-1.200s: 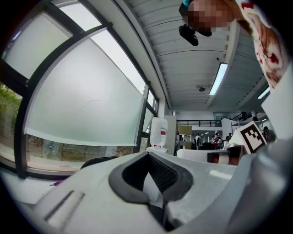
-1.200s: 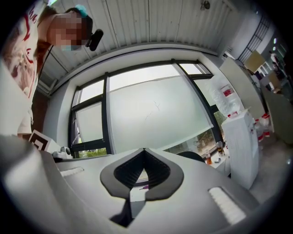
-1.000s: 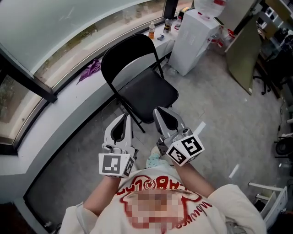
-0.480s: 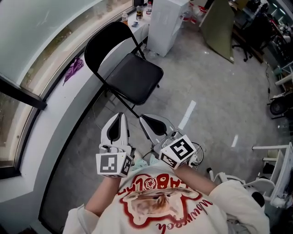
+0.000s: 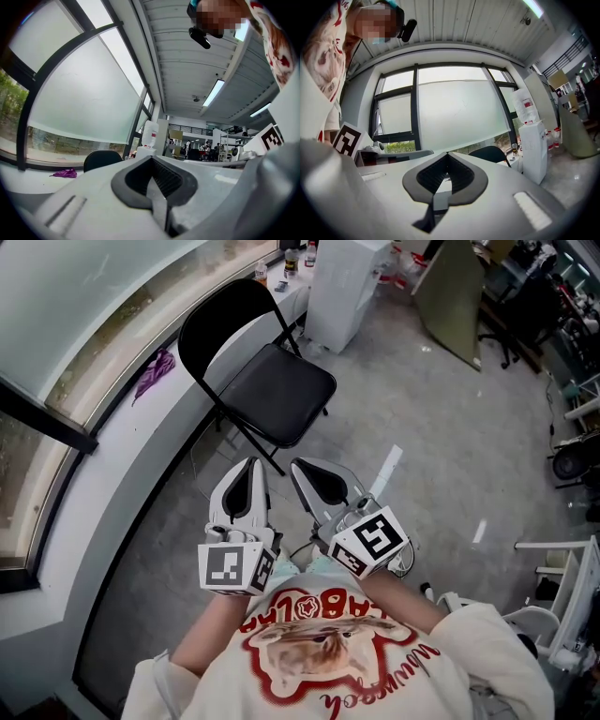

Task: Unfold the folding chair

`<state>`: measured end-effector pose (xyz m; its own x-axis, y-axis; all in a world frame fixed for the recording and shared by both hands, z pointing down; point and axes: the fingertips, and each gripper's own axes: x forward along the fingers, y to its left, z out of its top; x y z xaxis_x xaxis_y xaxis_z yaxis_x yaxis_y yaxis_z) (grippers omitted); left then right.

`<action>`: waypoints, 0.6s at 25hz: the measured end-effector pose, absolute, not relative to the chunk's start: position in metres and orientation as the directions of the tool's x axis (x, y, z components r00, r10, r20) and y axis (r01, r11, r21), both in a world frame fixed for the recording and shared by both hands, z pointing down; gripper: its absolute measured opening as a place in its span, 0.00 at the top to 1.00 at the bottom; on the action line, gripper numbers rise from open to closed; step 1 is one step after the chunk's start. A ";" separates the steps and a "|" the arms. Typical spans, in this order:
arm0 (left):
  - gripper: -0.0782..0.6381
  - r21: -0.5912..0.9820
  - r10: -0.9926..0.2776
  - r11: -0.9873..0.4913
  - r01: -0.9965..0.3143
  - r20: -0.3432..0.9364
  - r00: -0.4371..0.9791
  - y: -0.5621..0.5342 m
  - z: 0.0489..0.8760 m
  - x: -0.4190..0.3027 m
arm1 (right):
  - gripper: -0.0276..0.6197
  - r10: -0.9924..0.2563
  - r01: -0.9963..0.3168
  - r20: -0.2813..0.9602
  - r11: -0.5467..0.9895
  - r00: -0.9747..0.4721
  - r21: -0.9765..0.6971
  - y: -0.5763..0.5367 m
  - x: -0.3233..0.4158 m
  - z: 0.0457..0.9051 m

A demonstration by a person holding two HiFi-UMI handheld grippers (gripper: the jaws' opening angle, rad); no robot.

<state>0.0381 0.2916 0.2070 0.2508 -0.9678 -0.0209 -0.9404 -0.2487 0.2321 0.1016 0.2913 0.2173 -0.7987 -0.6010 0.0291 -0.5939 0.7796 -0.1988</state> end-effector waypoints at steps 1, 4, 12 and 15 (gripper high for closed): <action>0.89 0.232 -0.968 -0.249 -0.940 -0.020 0.251 0.291 0.206 0.039 | 0.92 -0.599 -0.592 0.030 0.781 -0.800 -0.198 0.291 0.103 0.217; 0.89 0.220 -0.969 -0.244 -0.944 -0.019 0.246 0.287 0.204 0.041 | 0.92 -0.591 -0.586 0.034 0.787 -0.806 -0.195 0.287 0.105 0.217; 0.89 0.210 -0.968 -0.248 -0.946 -0.004 0.253 0.277 0.203 0.060 | 0.92 -0.588 -0.581 0.024 0.791 -0.808 -0.190 0.279 0.119 0.213; 0.89 0.209 -0.968 -0.250 -0.946 -0.015 0.252 0.275 0.206 0.063 | 0.92 -0.588 -0.581 0.020 0.793 -0.809 -0.184 0.278 0.123 0.213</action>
<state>0.0628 0.2753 0.2058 0.2523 -0.9675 -0.0154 -0.9455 -0.2499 0.2086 0.1232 0.2776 0.2131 -0.8089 -0.5876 0.0199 -0.5807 0.7932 -0.1835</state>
